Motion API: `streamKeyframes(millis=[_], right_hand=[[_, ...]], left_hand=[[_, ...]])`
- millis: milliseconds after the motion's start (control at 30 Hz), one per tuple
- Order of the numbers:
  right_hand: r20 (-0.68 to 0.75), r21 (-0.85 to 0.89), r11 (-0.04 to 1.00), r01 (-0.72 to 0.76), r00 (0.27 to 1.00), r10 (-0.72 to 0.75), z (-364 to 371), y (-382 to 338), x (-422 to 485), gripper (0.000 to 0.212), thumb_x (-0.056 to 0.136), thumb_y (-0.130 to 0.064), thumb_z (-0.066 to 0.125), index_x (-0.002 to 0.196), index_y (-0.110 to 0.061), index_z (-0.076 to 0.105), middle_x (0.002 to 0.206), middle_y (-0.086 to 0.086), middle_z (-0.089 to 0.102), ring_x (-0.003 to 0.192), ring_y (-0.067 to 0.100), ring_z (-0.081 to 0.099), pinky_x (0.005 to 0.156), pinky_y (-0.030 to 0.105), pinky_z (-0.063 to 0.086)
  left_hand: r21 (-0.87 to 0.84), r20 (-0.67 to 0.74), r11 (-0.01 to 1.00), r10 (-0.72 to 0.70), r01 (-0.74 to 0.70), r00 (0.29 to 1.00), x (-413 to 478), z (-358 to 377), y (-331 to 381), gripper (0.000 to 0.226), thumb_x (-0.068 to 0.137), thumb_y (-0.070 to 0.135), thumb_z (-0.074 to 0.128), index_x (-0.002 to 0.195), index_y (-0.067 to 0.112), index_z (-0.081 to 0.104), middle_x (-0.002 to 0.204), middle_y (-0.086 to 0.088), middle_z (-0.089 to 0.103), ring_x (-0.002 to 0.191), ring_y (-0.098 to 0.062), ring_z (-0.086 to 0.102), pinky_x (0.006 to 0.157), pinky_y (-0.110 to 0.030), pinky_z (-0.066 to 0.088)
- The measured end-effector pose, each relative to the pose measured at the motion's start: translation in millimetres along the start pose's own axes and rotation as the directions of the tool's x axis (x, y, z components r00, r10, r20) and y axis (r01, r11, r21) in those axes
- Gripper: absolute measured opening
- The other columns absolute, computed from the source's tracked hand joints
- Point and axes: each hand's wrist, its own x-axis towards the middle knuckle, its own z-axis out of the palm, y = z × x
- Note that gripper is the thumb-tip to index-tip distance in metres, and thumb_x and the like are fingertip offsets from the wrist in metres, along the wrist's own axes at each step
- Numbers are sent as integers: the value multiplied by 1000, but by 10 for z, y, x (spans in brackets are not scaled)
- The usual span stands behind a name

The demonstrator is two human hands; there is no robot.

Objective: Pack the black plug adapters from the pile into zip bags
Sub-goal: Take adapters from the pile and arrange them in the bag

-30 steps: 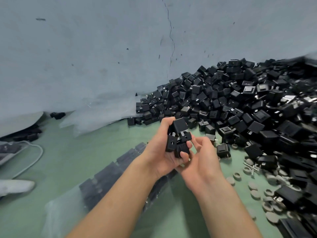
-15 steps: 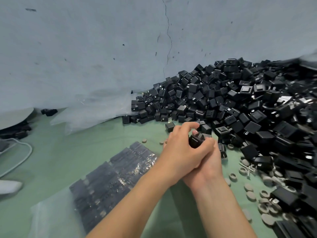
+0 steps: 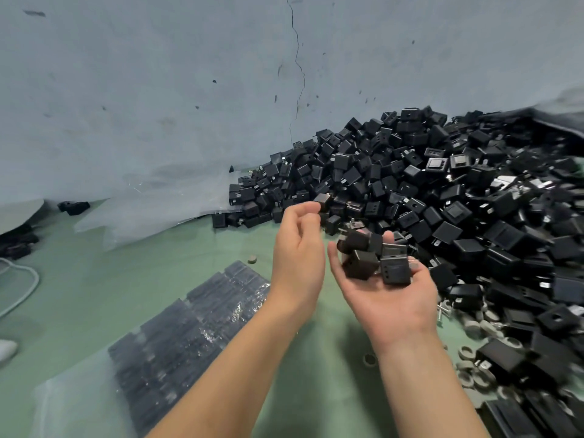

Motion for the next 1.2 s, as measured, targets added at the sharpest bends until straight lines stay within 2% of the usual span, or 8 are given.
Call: streamKeyframes(millis=[100, 200, 300, 467, 600, 733, 867, 1200], right_hand=[[50, 107, 994, -4, 999, -1, 59, -110, -24, 30, 92, -26, 43, 100, -22, 72, 122, 16, 69, 114, 41, 64, 86, 63, 53], [70, 93, 995, 24, 997, -30, 61, -128, -27, 32, 94, -27, 44, 101, -21, 74, 123, 19, 68, 112, 45, 64, 78, 64, 55], [75, 85, 995, 59, 995, -66, 102, -125, -43, 31, 94, -25, 46, 105, -20, 74, 127, 15, 67, 112, 36, 67, 82, 69, 52], [113, 107, 991, 84, 989, -96, 100, -164, -45, 30, 95, -23, 45, 108, -18, 72, 130, 12, 65, 113, 31, 67, 86, 70, 50], [128, 102, 992, 72, 988, -85, 98, -171, -49, 29, 96, -24, 45, 105, -18, 72, 130, 11, 65, 113, 31, 67, 87, 68, 50], [143, 78, 996, 40, 988, -51, 132, -114, -86, 28, 96, -27, 46, 108, -21, 71, 118, 14, 70, 106, 31, 70, 83, 63, 54], [135, 23, 998, -52, 990, 49, 140, 152, -216, 24, 94, -25, 52, 106, -19, 73, 117, 12, 71, 108, 28, 70, 86, 63, 53], [52, -135, 958, -251, 964, 260, -96, 898, -505, 33, 95, -27, 49, 119, -19, 71, 122, 23, 67, 112, 39, 66, 95, 61, 50]], left_hand=[[216, 156, 972, -129, 93, 979, 41, 62, -212, 22, 101, 15, 40, 103, 30, 56, 102, 7, 65, 84, -2, 64, 72, -22, 49], [391, 369, 919, -106, -51, 923, 34, 134, -389, 23, 98, 17, 44, 109, 34, 56, 98, 17, 64, 71, 13, 59, 62, -15, 46], [575, 616, 737, -104, -355, 781, 68, 263, -499, 57, 95, 13, 54, 145, 37, 40, 141, 6, 50, 124, -7, 54, 103, -36, 47], [713, 639, 527, -216, -463, 739, 70, 356, -436, 59, 96, 21, 48, 148, 41, 29, 141, 2, 49, 97, -23, 56, 79, -40, 50], [692, 626, 563, -155, -452, 765, -2, 333, -353, 51, 94, 17, 50, 139, 39, 42, 123, 2, 62, 91, -25, 58, 74, -38, 50], [593, 409, 764, -12, -256, 912, -174, -23, -315, 33, 93, 34, 62, 123, 28, 50, 105, 10, 64, 84, -15, 61, 78, -39, 54], [373, 54, 924, 65, -80, 996, -392, -669, -206, 20, 90, 38, 68, 102, 37, 53, 89, 22, 66, 71, 1, 63, 56, -12, 47], [-304, -504, 940, -295, 153, 812, -989, -2562, -30, 16, 98, 6, 55, 111, 14, 56, 88, -10, 63, 67, -18, 64, 53, -26, 58]])
